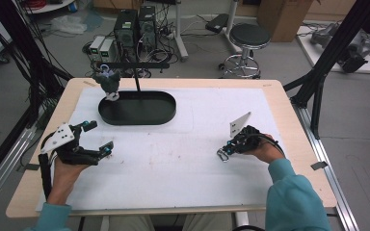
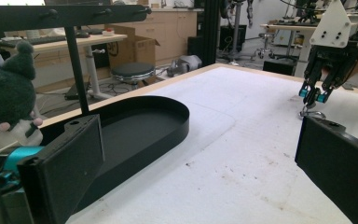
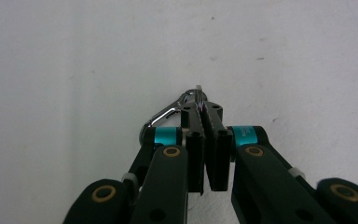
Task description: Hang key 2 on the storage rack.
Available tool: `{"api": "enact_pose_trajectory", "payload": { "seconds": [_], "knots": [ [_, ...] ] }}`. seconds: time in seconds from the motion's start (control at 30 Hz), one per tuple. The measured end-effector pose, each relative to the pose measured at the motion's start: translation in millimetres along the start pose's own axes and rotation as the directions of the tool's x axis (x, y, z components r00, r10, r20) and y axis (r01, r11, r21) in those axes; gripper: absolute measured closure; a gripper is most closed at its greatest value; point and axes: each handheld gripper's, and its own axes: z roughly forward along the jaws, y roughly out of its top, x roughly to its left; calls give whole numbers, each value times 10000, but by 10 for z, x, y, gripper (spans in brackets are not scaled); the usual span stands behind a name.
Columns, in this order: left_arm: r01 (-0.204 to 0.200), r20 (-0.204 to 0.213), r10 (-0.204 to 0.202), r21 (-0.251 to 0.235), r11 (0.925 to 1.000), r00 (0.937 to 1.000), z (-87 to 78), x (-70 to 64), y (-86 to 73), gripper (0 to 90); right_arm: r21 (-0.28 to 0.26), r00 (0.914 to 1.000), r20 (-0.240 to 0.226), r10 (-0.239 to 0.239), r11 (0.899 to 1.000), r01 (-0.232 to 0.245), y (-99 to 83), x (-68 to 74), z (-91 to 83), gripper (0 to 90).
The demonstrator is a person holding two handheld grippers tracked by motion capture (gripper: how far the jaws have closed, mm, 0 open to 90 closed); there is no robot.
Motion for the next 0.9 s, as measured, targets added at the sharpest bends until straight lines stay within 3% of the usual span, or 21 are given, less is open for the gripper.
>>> {"api": "enact_pose_trajectory", "payload": {
  "seconds": [0.23, 0.33, 0.53, 0.7, 0.9],
  "knots": [
    [11, 56, -11, 27, 10000, 10000, 2, 1, 0, 17, -615, 9992, 107, 396, 9973, -389, 10, -7, -56, 885],
    [33, 81, -34, 54, 10000, 10000, 6, 3, -3, 17, -1177, 9961, 25, 885, 9892, -876, 11, -23, -94, 885],
    [107, 283, -109, 66, 9999, 9995, 30, -7, -8, 17, -2075, 9935, -130, 1128, 9717, -1130, 57, -5, -149, 885],
    [183, 419, -188, 105, 9998, 9989, 65, -3, -15, 17, -2924, 9911, -182, 1316, 9473, -1311, 126, 29, -198, 885],
    [186, 681, -194, 114, 9998, 9975, 97, -8, 50, 17, -4226, 9919, -472, 1180, 8974, -1269, 232, 82, -277, 885]
  ]
}}
